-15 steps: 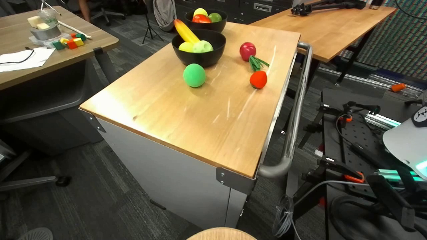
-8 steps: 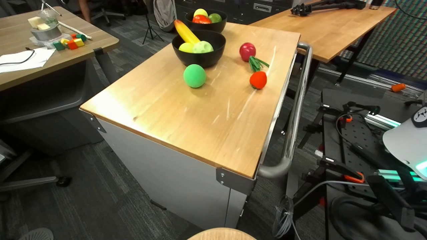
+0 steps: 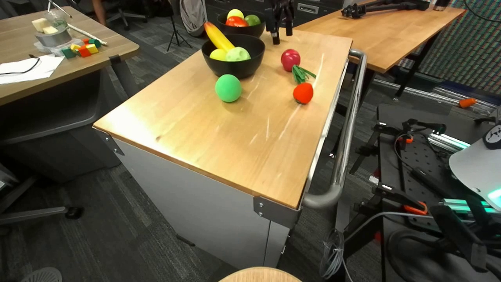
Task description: Divide the fruits between the black bowls
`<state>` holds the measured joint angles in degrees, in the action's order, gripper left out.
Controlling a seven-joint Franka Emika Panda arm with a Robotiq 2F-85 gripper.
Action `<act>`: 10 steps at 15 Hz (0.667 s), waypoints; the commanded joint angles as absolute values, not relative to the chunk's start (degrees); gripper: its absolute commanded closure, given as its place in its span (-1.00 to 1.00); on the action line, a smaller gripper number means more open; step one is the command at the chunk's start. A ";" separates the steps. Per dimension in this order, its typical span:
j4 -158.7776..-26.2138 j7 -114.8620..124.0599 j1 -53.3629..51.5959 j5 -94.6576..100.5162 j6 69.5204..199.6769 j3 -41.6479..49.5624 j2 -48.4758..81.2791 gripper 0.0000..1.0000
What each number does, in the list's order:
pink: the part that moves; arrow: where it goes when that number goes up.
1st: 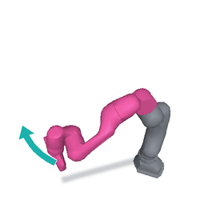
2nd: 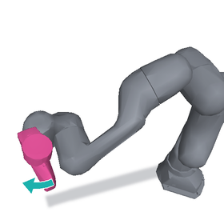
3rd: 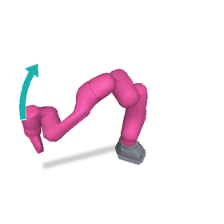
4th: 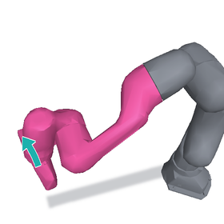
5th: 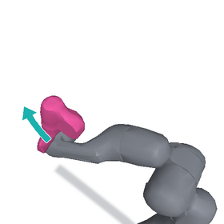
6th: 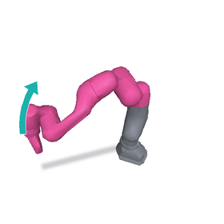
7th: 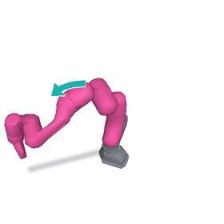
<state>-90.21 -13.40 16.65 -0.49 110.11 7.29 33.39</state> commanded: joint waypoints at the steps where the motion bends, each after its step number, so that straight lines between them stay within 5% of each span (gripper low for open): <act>1: -93.83 -11.89 15.64 -0.81 116.22 6.79 32.78 -1.00; 10: -96.14 -13.48 15.51 -0.37 116.67 6.56 30.39 -1.00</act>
